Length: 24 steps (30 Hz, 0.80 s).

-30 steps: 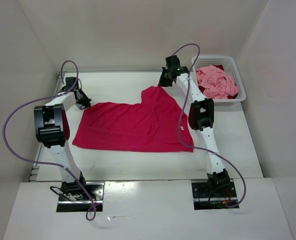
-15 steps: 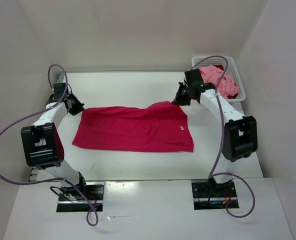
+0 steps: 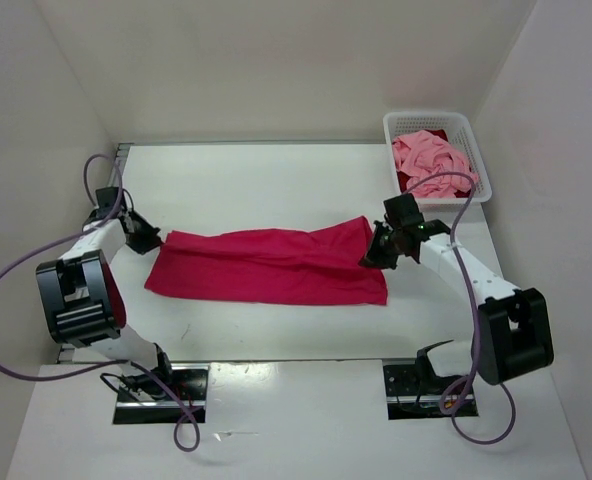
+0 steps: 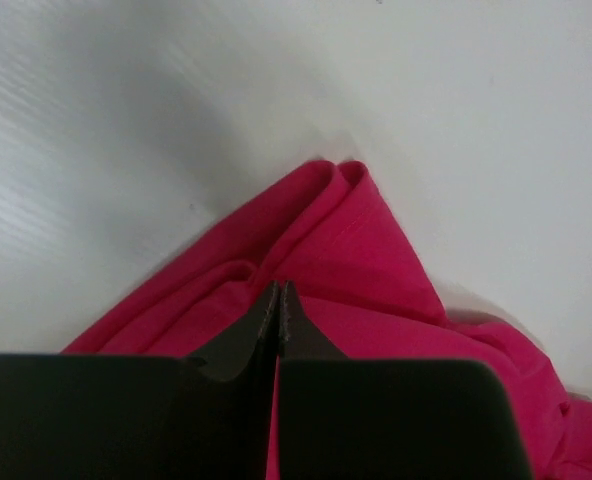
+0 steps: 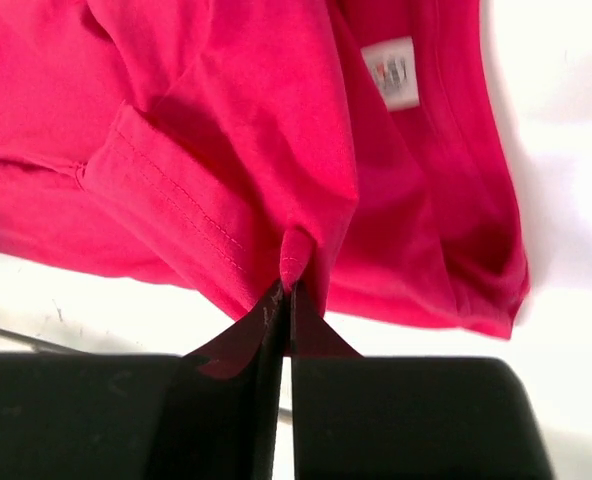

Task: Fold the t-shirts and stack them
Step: Fold the other side of the tshirt into a rectangle

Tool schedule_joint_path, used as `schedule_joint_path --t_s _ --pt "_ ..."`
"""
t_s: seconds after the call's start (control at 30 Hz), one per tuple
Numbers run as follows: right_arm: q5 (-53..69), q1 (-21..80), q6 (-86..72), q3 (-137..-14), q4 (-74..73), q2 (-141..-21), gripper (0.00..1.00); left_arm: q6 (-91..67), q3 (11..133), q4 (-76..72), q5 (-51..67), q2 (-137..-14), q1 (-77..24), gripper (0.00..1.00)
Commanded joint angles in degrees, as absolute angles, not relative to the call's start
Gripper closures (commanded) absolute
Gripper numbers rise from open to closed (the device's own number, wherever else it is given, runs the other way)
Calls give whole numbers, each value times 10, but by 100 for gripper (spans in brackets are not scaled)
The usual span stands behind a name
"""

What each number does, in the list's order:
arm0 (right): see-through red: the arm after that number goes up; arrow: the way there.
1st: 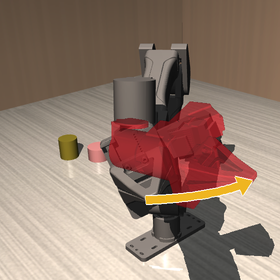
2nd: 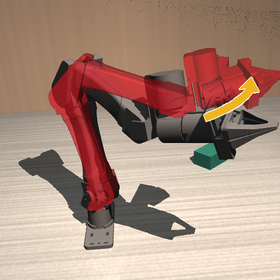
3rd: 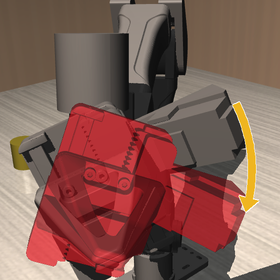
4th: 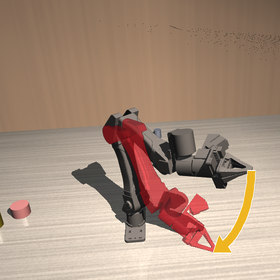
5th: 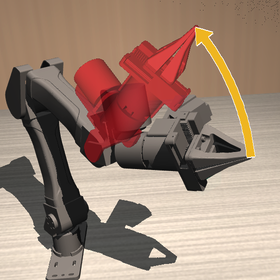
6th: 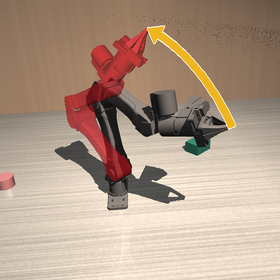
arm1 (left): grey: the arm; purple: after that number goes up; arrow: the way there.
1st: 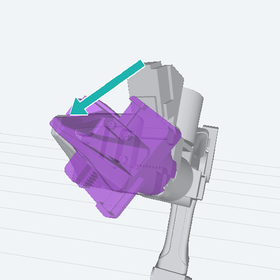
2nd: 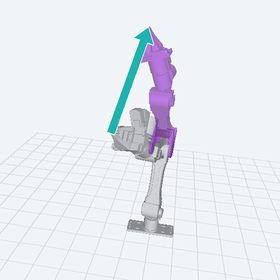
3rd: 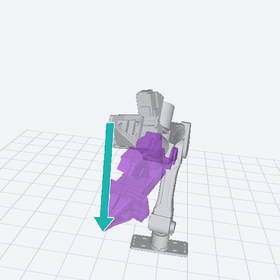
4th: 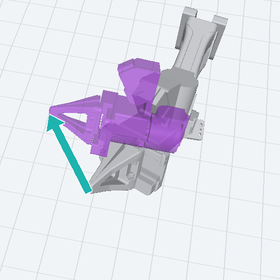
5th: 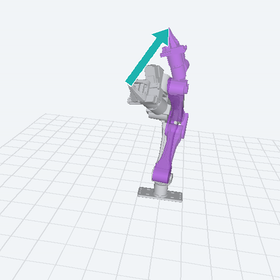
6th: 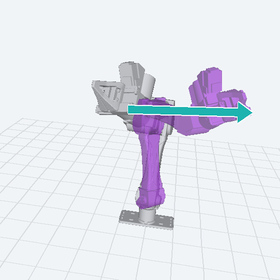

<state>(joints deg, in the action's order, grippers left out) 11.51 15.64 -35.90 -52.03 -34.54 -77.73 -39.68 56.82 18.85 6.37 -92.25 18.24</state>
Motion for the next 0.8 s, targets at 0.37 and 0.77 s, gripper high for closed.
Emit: schedule_joint_path --t_s 0.37,0.77 --pt "92 211 -392 -535 -388 -749 67 -453 583 222 56 -789 186 58" --pt "8 288 -318 -715 -294 -977 70 -409 578 152 36 -881 6 71"
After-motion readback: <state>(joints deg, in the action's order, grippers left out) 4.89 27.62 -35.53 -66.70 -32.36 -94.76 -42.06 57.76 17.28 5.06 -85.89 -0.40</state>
